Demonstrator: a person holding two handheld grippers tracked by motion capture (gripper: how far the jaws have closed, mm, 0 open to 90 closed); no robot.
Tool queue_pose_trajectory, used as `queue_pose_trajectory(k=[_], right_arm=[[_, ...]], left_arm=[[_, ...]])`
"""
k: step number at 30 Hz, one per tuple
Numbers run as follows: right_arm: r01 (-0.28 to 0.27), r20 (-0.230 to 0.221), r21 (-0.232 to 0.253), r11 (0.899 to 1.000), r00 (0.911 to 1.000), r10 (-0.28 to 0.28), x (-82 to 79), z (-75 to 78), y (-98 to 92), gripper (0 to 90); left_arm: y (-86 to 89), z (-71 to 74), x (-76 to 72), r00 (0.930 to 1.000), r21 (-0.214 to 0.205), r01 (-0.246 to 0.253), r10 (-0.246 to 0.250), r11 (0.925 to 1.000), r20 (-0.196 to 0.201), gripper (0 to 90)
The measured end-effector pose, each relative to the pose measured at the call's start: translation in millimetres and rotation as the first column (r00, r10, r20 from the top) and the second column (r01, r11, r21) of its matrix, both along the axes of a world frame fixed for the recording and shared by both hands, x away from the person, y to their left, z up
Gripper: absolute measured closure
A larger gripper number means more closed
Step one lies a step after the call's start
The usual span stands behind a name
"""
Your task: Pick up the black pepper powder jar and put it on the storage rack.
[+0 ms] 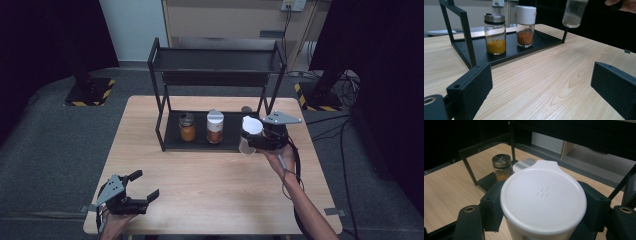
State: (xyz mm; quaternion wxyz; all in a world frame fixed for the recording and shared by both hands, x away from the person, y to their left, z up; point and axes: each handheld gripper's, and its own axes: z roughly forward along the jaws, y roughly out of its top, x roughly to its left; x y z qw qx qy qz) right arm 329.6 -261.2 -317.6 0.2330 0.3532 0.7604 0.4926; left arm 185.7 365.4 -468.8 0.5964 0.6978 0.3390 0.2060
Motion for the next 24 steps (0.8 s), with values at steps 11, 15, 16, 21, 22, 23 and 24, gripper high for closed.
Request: queue_pose_trajectory(k=[11,15,16,21,22,23,24], right_arm=[[0.041,-0.001,0.005,0.999,0.9992,-0.041,27.5,1.6,10.8,31.0],[0.049,0.002,0.012,0.999,0.9988,-0.049,35.8,1.4,13.4,31.0],[0.055,0.004,0.012,0.998,0.9985,-0.055,37.4,1.1,14.7,31.0],[0.069,0.008,0.011,0.998,0.9976,-0.069,47.2,-2.7,20.9,31.1],[0.074,0.005,0.012,0.997,0.9972,-0.074,49.3,-4.1,22.1,31.0],[0.079,0.004,0.013,0.997,0.9969,-0.079,51.1,-5.8,23.4,31.0],[0.084,0.004,0.012,0.996,0.9965,-0.084,52.7,-7.8,24.9,31.0]], left_arm=[[0.4,-0.3,-0.1,1.0,-0.002,-0.003,0.003,1.0,-0.001,2.7],[0.4,-0.3,0.0,1.0,-0.002,-0.002,0.002,1.0,0.0,2.7],[0.3,-0.2,-0.1,1.0,-0.001,-0.002,0.002,1.0,0.0,2.7],[0.6,-0.5,-0.1,1.0,-0.003,-0.003,0.003,1.0,0.0,2.7],[0.5,-0.3,0.0,1.0,-0.002,-0.002,0.002,1.0,-0.001,2.7],[0.4,-0.3,0.0,1.0,-0.002,-0.002,0.002,1.0,-0.001,2.7],[0.4,-0.3,-0.1,1.0,-0.001,-0.001,0.001,1.0,0.0,2.7]])
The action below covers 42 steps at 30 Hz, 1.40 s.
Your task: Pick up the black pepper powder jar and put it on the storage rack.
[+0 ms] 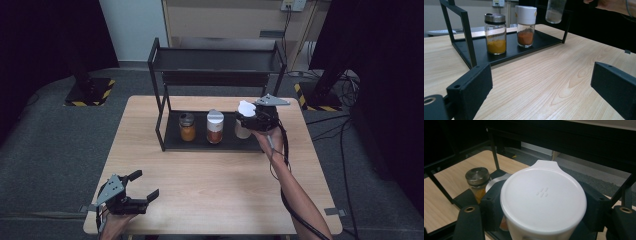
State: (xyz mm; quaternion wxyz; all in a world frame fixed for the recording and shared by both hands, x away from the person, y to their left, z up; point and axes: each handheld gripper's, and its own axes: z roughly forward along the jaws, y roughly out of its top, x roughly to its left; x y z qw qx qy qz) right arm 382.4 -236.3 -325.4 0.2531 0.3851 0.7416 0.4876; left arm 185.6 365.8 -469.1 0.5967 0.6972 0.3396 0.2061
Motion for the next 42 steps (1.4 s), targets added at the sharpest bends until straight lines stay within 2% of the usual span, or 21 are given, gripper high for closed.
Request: queue_pose_trajectory(k=[3,9,21,42], right_arm=[[0.009,-0.002,-0.01,1.0,1.0,-0.009,4.6,-6.6,3.6,31.0],[0.028,-0.034,-0.016,0.999,0.999,-0.029,14.2,-21.0,6.8,31.0],[0.054,-0.05,-0.021,0.998,0.9973,-0.055,23.3,-45.1,9.2,31.0],[0.065,-0.086,-0.025,0.998,0.994,-0.067,30.0,-58.0,10.4,31.0]], left_arm=[[0.3,-0.1,-0.2,1.0,-0.001,-0.002,0.002,1.0,-0.001,2.7],[0.3,-0.4,0.0,1.0,-0.002,-0.001,0.001,1.0,0.0,2.7],[0.4,-0.7,0.1,1.0,-0.003,-0.003,0.003,1.0,-0.001,2.7],[0.3,-0.7,0.1,1.0,0.0,-0.003,0.003,1.0,-0.001,2.7]])
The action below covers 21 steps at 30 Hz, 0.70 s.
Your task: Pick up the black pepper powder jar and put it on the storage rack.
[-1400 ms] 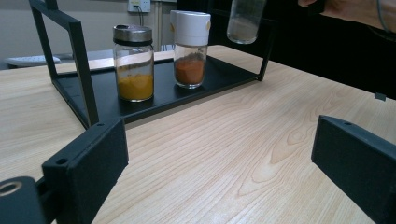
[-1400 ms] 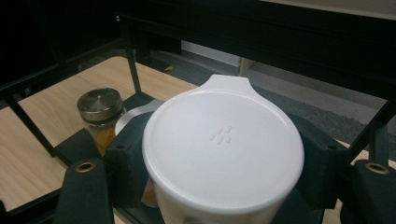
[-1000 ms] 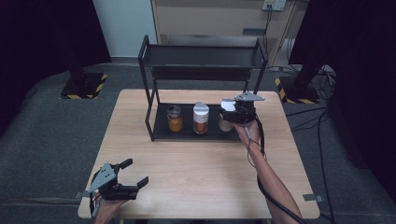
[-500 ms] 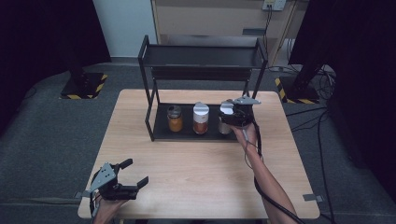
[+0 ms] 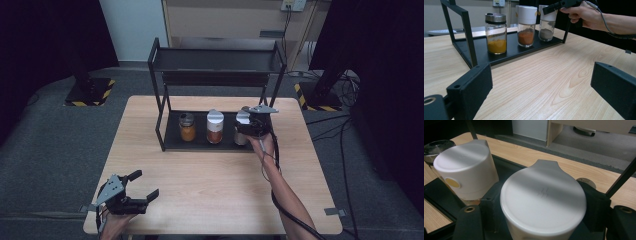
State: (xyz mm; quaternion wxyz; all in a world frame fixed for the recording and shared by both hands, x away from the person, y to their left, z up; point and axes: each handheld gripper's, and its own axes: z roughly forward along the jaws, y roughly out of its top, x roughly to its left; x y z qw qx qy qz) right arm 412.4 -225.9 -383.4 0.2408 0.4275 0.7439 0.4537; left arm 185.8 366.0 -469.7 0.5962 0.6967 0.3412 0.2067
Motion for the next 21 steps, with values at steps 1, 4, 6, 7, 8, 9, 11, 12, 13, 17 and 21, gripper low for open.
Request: queue_pose_trajectory(k=[1,4,6,7,8,9,11,12,13,17,21], right_arm=[[0.0,0.001,-0.002,1.0,1.0,0.0,-0.3,-0.4,0.0,31.0],[0.002,-0.001,-0.005,1.0,1.0,-0.002,-0.2,-1.5,0.1,31.0],[0.003,-0.001,-0.006,1.0,1.0,-0.003,0.3,-2.3,0.1,31.0],[0.005,-0.002,-0.007,1.0,1.0,-0.005,0.3,-2.5,0.2,31.0],[0.004,-0.003,-0.006,1.0,1.0,-0.004,0.7,-3.0,-0.1,31.0],[0.005,-0.002,-0.003,1.0,1.0,-0.005,0.6,-3.7,-0.6,31.0],[0.006,-0.003,-0.002,1.0,1.0,-0.006,0.6,-3.4,-0.8,31.0],[0.006,-0.003,-0.005,1.0,1.0,-0.006,0.6,-3.3,-0.6,30.9],[0.006,0.0,-0.003,1.0,1.0,-0.006,-0.2,-4.1,-0.7,30.9],[0.005,0.002,-0.007,1.0,1.0,-0.005,-0.8,-4.4,0.0,30.8],[0.002,0.008,-0.008,1.0,1.0,-0.001,-1.7,-5.8,0.3,30.4]], left_arm=[[0.0,0.0,-0.1,1.0,0.0,0.0,0.0,1.0,0.0,2.7],[0.0,0.0,-0.1,1.0,0.0,-0.001,0.001,1.0,0.001,2.7],[-0.1,0.1,-0.4,1.0,0.0,-0.001,0.001,1.0,0.001,2.7],[-0.1,0.2,-0.5,1.0,0.001,-0.001,0.001,1.0,0.001,2.8],[0.0,0.2,-0.4,1.0,0.001,-0.002,0.002,1.0,0.001,2.8],[0.0,0.1,-0.4,1.0,0.001,-0.002,0.002,1.0,0.001,2.7],[0.0,0.1,-0.4,1.0,0.0,-0.002,0.002,1.0,0.001,2.8],[-0.1,0.3,-0.5,1.0,0.001,-0.002,0.002,1.0,0.001,2.7],[-0.2,0.3,-0.5,1.0,0.001,-0.002,0.002,1.0,0.001,2.7],[-0.2,0.3,-0.6,1.0,0.002,-0.001,0.001,1.0,0.002,2.7],[-0.3,0.4,-0.7,1.0,0.003,-0.002,0.002,1.0,0.002,2.7]])
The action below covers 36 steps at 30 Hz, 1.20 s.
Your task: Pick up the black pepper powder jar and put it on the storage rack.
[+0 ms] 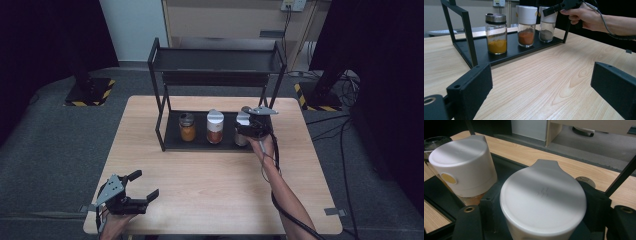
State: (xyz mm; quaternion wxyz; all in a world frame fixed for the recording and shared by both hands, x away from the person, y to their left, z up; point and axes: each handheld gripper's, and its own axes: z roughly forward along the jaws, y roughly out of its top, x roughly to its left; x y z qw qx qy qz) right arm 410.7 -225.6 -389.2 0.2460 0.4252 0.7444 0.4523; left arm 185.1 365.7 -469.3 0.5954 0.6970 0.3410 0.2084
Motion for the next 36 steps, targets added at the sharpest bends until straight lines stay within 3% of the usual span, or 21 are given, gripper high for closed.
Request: queue_pose_trajectory(k=[5,8,13,16,30,36], right_arm=[[0.002,0.001,0.003,1.0,1.0,-0.002,-1.7,-1.0,0.1,29.9],[0.005,0.001,0.013,1.0,1.0,-0.005,-1.7,-1.3,-1.4,25.0],[0.01,0.031,0.011,1.0,0.9995,-0.01,-4.4,0.7,-1.3,13.9],[0.013,0.062,-0.016,1.0,0.998,-0.012,-7.5,4.7,0.3,12.7],[-0.066,0.119,-0.002,0.998,0.9907,0.066,-16.5,31.5,-10.0,11.1],[-0.109,0.151,-0.001,0.994,0.9826,0.108,-25.9,42.7,-13.8,11.0]], left_arm=[[-0.1,0.2,-0.1,1.0,0.001,0.001,-0.001,1.0,0.001,2.7],[0.0,0.0,-0.1,1.0,0.0,0.0,0.0,1.0,0.001,2.7],[-0.4,0.3,0.1,1.0,0.003,0.001,-0.001,1.0,0.001,2.7],[-0.2,0.3,-0.1,1.0,0.002,0.001,-0.001,1.0,0.001,2.7],[-0.9,0.4,0.8,1.0,0.002,0.002,-0.002,1.0,-0.004,2.7],[-1.1,0.8,1.1,1.0,0.001,0.004,-0.004,1.0,-0.007,2.5]])
